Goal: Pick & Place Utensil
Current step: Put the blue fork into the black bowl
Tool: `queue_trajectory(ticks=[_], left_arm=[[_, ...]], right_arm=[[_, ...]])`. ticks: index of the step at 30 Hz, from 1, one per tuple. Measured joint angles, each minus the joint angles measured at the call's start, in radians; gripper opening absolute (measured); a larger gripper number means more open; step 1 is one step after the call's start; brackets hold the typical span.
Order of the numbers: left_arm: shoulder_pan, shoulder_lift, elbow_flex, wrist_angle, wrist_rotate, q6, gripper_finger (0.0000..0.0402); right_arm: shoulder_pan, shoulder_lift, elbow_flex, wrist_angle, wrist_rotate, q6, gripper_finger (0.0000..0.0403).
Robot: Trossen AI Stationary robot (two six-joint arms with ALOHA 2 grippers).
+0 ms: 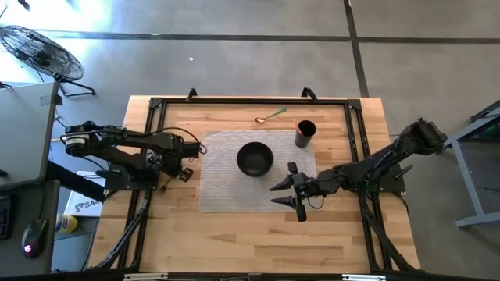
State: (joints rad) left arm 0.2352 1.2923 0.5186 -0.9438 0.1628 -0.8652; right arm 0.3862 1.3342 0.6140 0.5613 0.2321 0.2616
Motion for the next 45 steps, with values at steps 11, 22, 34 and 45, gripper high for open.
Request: queue_trajectory(ticks=[11,22,34,45], left_arm=[[0.0,0.003,0.066,0.179,-0.076,0.069,0.0037],[-0.001,0.002,0.066,0.262,-0.093,0.102,0.0039],[-0.05,-0.002,0.02,0.238,-0.204,0.12,0.004],[-0.118,0.0,0.021,0.236,-0.253,0.128,0.004]], right_arm=[[0.0,0.0,0.0,0.004,0.0,-0.026,0.0165],[0.0,0.0,0.0,0.004,0.0,-0.026,0.0165],[0.0,0.0,0.0,0.003,0.0,-0.026,0.0165],[0.0,0.0,0.0,0.003,0.0,-0.026,0.0165]])
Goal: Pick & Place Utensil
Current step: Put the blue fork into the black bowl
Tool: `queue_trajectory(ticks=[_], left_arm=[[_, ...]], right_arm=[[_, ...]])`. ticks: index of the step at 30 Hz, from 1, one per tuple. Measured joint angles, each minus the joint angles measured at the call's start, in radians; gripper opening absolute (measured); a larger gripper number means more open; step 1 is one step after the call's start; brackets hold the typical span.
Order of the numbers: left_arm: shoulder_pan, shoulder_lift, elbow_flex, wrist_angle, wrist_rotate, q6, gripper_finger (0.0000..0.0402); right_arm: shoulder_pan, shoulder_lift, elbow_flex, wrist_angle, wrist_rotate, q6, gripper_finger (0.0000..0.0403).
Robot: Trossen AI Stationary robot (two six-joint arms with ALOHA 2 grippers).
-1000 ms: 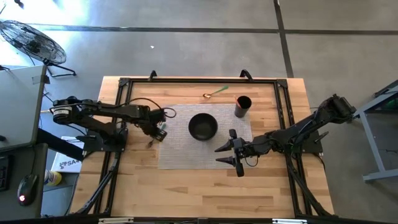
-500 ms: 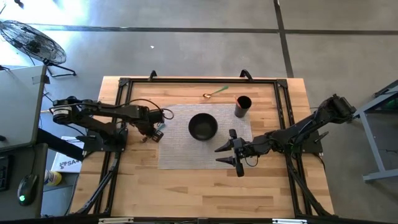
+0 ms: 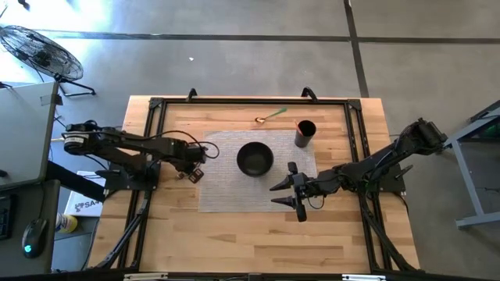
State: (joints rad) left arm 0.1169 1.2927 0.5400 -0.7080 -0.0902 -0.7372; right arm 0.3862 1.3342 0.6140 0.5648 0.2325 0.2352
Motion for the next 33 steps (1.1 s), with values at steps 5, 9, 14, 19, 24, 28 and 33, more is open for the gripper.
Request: queue_trajectory(ticks=[5,9,14,19,24,28,33], left_arm=[[0.0,0.002,0.091,-0.038,0.009,0.037,0.004],[0.0,0.003,0.116,-0.059,0.009,0.062,0.004],[0.0,0.003,0.116,-0.08,0.01,0.043,0.004],[0.0,0.002,0.116,-0.075,0.01,0.02,0.004],[0.0,0.017,0.117,-0.073,0.013,0.009,0.004],[0.0,0.063,0.117,-0.075,0.034,-0.003,0.004],[0.0,0.139,0.124,-0.068,0.02,-0.003,0.004]], right_arm=[[0.0,0.0,0.0,0.0,0.0,0.0,0.0165],[0.0,0.0,0.0,-0.007,0.0,0.003,0.0165],[0.0,0.0,0.0,-0.01,0.0,0.02,0.0165],[0.0,0.0,0.0,-0.011,0.0,0.022,0.0165],[0.0,0.0,0.0,-0.011,0.0,0.031,0.0165],[0.0,0.0,0.0,-0.02,-0.001,0.057,0.0165],[0.0,0.0,0.0,-0.037,-0.003,0.064,0.0165]])
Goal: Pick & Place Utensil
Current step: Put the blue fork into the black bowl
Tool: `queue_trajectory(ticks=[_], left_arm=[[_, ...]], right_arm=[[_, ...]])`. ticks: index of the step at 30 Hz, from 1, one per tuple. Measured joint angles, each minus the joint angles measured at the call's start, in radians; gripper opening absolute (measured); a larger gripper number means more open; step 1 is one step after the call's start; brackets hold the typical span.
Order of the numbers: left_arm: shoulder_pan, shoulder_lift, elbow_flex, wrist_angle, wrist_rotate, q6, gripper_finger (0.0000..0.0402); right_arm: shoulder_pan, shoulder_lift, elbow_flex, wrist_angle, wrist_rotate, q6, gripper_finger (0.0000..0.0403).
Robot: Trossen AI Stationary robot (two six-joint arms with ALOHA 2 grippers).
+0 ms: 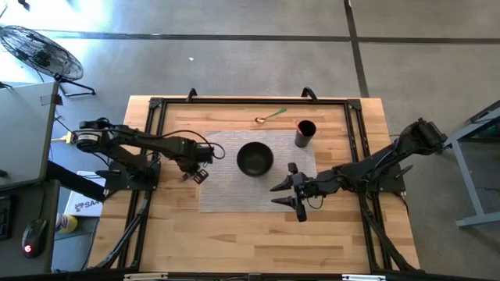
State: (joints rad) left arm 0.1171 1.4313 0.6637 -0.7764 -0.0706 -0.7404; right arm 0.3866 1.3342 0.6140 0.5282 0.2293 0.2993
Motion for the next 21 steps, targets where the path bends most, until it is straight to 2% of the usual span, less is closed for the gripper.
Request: queue_trajectory(ticks=[13,18,21], left_arm=[[0.0,0.035,-0.002,0.013,0.011,-0.009,0.0038],[0.0,0.035,-0.002,0.016,-0.005,-0.031,0.0009],[0.0,0.033,-0.002,0.015,-0.012,-0.03,0.0011]], right_arm=[[0.0,0.0,0.0,-0.007,-0.001,0.014,0.0165],[0.0,0.0,0.0,-0.008,-0.001,0.015,0.0165],[0.0,0.0,0.0,-0.008,-0.001,0.015,0.0165]])
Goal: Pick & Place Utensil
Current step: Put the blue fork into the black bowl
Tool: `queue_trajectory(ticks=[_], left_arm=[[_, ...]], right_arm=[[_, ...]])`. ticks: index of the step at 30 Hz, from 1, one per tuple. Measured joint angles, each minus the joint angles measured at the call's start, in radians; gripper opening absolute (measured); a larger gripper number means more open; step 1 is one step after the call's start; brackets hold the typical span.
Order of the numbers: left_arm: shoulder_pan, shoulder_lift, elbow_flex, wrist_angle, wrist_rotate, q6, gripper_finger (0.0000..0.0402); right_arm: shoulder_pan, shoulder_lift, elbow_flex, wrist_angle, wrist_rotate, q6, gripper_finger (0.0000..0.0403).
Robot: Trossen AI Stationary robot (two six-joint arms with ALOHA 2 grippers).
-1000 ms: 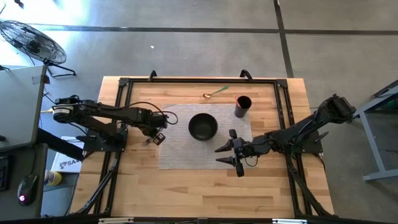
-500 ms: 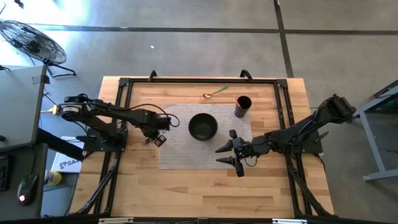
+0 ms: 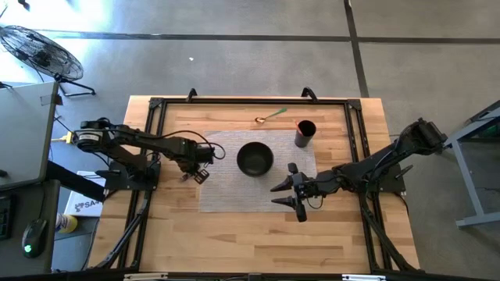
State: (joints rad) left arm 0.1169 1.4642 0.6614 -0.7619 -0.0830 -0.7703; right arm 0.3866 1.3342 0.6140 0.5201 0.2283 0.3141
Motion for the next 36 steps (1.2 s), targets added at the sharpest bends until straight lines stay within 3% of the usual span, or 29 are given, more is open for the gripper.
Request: queue_trajectory(ticks=[6,10,18,21,28,36], left_arm=[[0.001,-0.068,0.046,-0.058,-0.081,0.004,0.0004],[0.0,-0.126,0.108,0.002,-0.121,0.046,0.0005],[-0.035,-0.125,0.166,0.394,-0.157,0.223,0.0002],[-0.032,-0.113,0.217,0.458,-0.174,0.241,0.0002],[-0.032,-0.018,0.351,0.573,-0.192,0.303,0.0001],[-0.032,0.224,0.467,0.595,-0.197,0.303,0.0001]], right_arm=[[0.0,0.0,0.0,-0.006,0.0,-0.005,0.0165],[0.0,0.0,0.0,-0.008,0.011,-0.008,0.0165],[0.0,0.0,0.0,-0.009,0.016,-0.008,0.0165],[-0.001,0.0,0.0,-0.008,0.016,-0.008,0.0165],[-0.001,0.0,0.0,-0.008,0.027,-0.008,0.0165],[-0.001,0.0,0.0,-0.007,0.024,-0.008,0.0165]])
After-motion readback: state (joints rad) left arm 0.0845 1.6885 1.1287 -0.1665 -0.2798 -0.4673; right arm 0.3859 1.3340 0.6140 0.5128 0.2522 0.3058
